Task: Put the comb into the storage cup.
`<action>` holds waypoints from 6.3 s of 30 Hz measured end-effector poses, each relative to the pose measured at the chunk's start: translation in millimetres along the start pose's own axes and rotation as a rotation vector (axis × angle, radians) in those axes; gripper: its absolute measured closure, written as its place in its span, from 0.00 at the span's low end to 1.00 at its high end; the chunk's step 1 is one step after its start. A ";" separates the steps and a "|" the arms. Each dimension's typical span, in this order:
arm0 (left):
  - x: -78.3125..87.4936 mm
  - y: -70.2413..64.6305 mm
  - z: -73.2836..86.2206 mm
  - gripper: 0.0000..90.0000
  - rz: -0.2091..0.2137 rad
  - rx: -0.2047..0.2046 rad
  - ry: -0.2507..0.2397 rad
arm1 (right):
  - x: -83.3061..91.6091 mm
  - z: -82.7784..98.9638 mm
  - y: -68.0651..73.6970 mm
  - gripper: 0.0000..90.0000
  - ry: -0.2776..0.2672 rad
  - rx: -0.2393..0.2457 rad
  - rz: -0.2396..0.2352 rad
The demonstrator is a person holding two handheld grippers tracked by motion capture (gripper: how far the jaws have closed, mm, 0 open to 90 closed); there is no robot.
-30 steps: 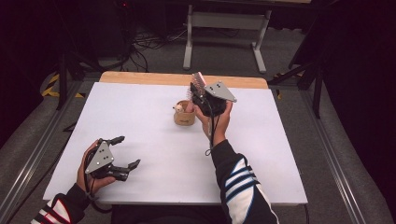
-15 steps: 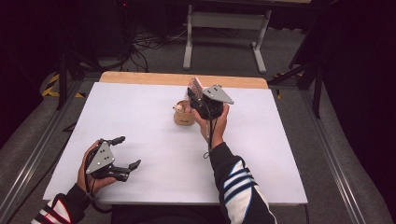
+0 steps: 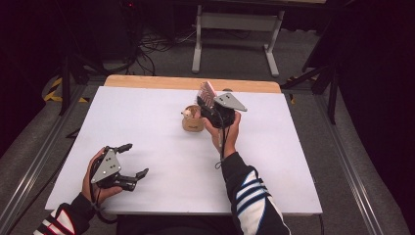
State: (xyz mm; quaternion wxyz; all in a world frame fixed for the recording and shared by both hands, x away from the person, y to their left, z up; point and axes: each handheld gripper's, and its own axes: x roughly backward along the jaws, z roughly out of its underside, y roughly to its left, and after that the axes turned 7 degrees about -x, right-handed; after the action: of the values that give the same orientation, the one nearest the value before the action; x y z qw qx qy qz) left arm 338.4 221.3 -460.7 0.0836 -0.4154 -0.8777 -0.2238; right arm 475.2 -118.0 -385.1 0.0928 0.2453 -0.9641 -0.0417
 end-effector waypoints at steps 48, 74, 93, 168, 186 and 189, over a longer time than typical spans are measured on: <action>0.3 1.0 0.0 0.09 -0.018 0.009 -0.005 | 16.3 16.1 -20.8 0.45 0.047 0.017 0.016; -0.8 1.0 0.5 0.09 -0.014 0.007 0.002 | 29.6 -6.3 -26.8 0.38 -0.007 0.085 0.062; -1.1 1.7 1.5 0.09 -0.018 0.006 0.008 | 30.0 -11.7 -30.9 0.24 0.025 0.130 0.124; -3.7 0.3 1.2 0.08 0.001 -0.007 0.020 | 71.2 -15.2 -24.1 0.06 -0.044 0.213 0.131; -3.9 -1.5 -0.5 0.08 0.005 -0.017 0.020 | 94.6 -17.7 -28.3 0.06 -0.054 0.219 0.081; -4.0 -1.4 -0.3 0.08 0.005 -0.016 0.018 | 99.2 -18.6 -26.6 0.06 -0.055 0.237 0.070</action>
State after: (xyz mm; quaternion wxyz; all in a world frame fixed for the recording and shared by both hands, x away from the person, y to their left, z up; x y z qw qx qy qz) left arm 339.8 217.6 -462.2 0.0888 -0.4162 -0.8740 -0.2345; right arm 405.8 -189.6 -354.5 0.0381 0.2195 -0.9724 0.0691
